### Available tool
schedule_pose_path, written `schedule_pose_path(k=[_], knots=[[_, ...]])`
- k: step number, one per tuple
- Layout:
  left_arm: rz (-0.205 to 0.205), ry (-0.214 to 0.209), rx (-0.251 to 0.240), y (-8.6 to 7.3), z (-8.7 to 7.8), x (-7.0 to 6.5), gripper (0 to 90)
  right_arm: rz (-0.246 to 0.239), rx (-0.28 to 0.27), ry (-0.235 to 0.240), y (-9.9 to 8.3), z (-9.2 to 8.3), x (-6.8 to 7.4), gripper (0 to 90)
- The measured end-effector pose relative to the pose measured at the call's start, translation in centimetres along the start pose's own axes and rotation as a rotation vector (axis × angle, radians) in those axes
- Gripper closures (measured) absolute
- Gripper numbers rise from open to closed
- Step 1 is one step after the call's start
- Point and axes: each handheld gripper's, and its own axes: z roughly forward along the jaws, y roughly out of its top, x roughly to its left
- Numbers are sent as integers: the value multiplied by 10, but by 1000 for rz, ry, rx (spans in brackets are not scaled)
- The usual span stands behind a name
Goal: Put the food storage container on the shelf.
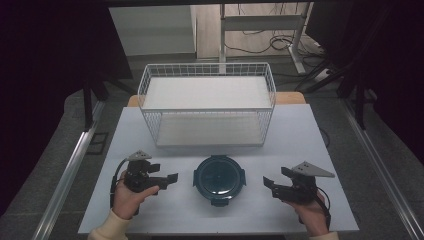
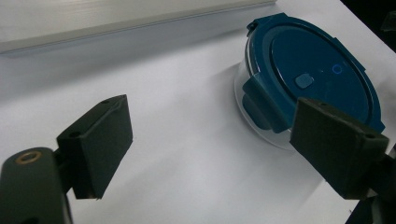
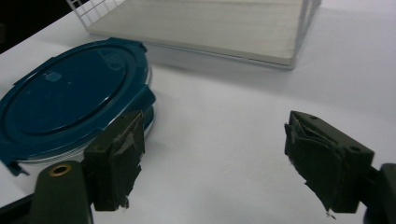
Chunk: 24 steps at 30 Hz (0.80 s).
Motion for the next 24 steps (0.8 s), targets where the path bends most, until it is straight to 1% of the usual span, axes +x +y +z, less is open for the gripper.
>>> schedule_pose_path(k=[3, 7, 9, 10, 11, 13, 15, 16, 17, 18, 19, 21, 22, 24], knots=[[-2, -14, 4, 1, 1, -4, 99, -22, 19, 22, 2, 1, 1, 194], [-16, -42, 4, 1, 3, -8, 90, -1, 25, 45, 3, 1, 2, 186], [-21, -48, 2, 2, 4, -10, 89, 8, 29, 56, 4, 1, 3, 179], [-20, -53, 0, 3, 5, -13, 88, 21, 29, 75, 6, 0, 3, 173], [-20, -53, 0, 3, 5, -13, 88, 21, 29, 75, 6, 0, 3, 173], [-12, -64, 3, 8, 5, -16, 87, 28, 37, 99, 9, 0, 4, 158], [1, -63, -14, 15, 2, -21, 85, -3, 57, 137, 13, 0, 8, 148], [4, -61, -19, 17, 2, -22, 86, -14, 65, 143, 15, 1, 10, 142], [3, -63, -20, 19, 2, -23, 86, -14, 70, 150, 17, 2, 11, 134], [1, -63, -17, 21, 3, -25, 87, -4, 74, 160, 20, 4, 12, 131], [-1, -64, -12, 22, 4, -26, 86, 15, 79, 175, 24, 7, 13, 129], [-10, -71, -11, 23, 4, -26, 86, 50, 81, 188, 30, 12, 13, 124], [-19, -75, -14, 23, 5, -26, 86, 58, 80, 189, 32, 14, 14, 121], [-44, -90, -21, 21, 6, -24, 86, 59, 80, 194, 36, 17, 16, 105]])
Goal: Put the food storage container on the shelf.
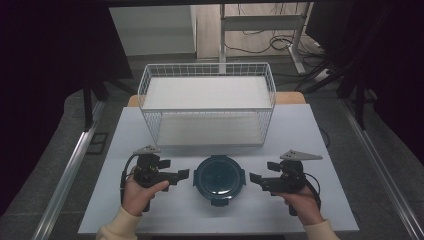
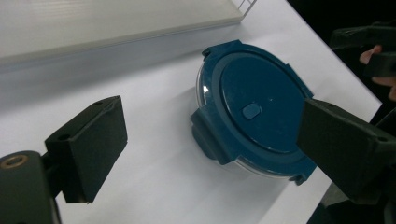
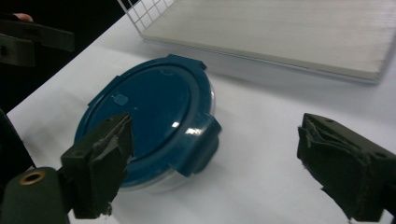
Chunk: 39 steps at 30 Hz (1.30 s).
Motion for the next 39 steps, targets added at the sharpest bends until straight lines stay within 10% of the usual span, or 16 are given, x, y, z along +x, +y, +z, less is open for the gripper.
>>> schedule_pose_path(k=[39], knots=[[-228, -230, 144, -33, 72, 16, 165, 213, 169, 148, -14, 74, 10, 98]])
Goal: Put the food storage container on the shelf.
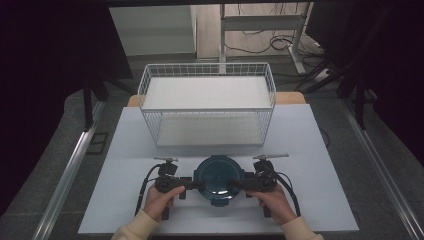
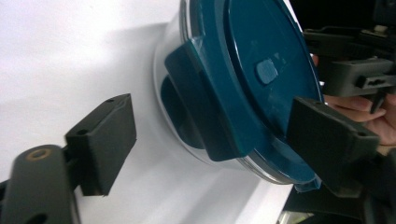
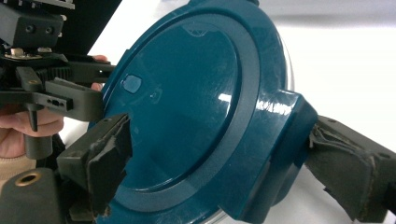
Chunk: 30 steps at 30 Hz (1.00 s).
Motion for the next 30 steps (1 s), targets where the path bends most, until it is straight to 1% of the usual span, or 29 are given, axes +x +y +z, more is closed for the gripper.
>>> schedule_pose_path(k=[1, 2, 3, 4, 5, 8, 11, 12, 13, 14, 16, 17, 22, 26, 29, 30], knots=[[-1, -10, 1, 0, 0, 0, 177, 7, 3, 0, 0, 1, 0, 104], [-2, -17, -1, 0, 1, 0, 212, 22, 13, -13, -1, 2, -1, 146], [-3, -25, 0, 0, 1, 0, 238, 28, 15, -16, -1, 3, -1, 154], [-8, -39, 2, 0, 1, -1, 238, 28, 15, -16, -1, 3, -1, 154], [-8, -43, 5, -1, 2, -2, 266, 40, 15, -11, -1, 3, -2, 161], [-13, -38, 5, -1, 2, -3, 267, 81, 3, 3, -2, 2, -5, 199], [-34, -40, 0, -1, 1, -2, 286, 101, -6, 17, -2, 0, -8, 235], [-38, -39, 0, -1, 1, -2, 290, 119, -12, 24, -2, 0, -10, 249], [-41, -41, -2, -1, 1, -2, 302, 147, -20, 33, -3, -1, -12, 271], [-44, -43, -6, -1, 0, -2, 302, 147, -20, 33, -3, -1, -12, 271], [-62, -55, -18, -2, -1, -1, 330, 157, -29, 36, -4, -2, -12, 286], [-63, -59, -21, -3, -2, -1, 344, 155, -29, 37, -4, -3, -12, 288], [-39, -52, -32, -5, -6, -6, 381, 136, -42, 35, -7, -9, -7, 320], [-38, -61, -49, -8, -9, -8, 414, 144, -57, 55, -10, -13, -7, 350], [-33, -64, -49, -9, -11, -10, 430, 149, -67, 61, -12, -16, -6, 365], [-32, -63, -49, -10, -11, -10, 435, 151, -80, 65, -13, -17, -6, 372]])
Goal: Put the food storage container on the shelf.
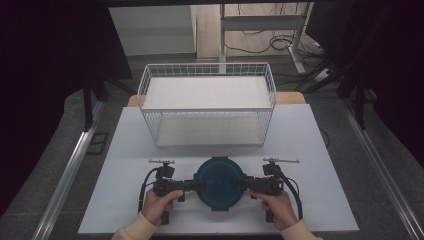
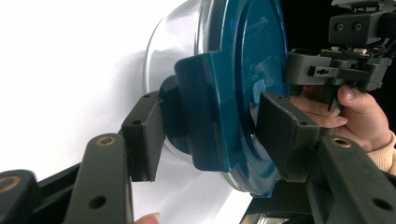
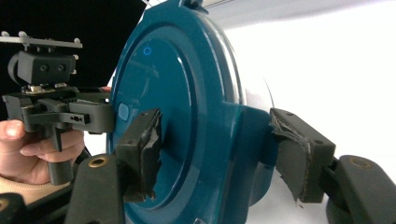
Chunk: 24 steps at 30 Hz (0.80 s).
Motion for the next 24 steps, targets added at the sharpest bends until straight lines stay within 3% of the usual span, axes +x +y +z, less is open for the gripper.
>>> schedule_pose_path(k=[9, 24], knots=[[20, 4, -6, -3, -4, -6, 462, -7, -24, 13, -5, -6, 4, 394], [52, 0, -3, -4, -4, -13, 470, -57, -61, 12, -4, -15, 10, 407]])
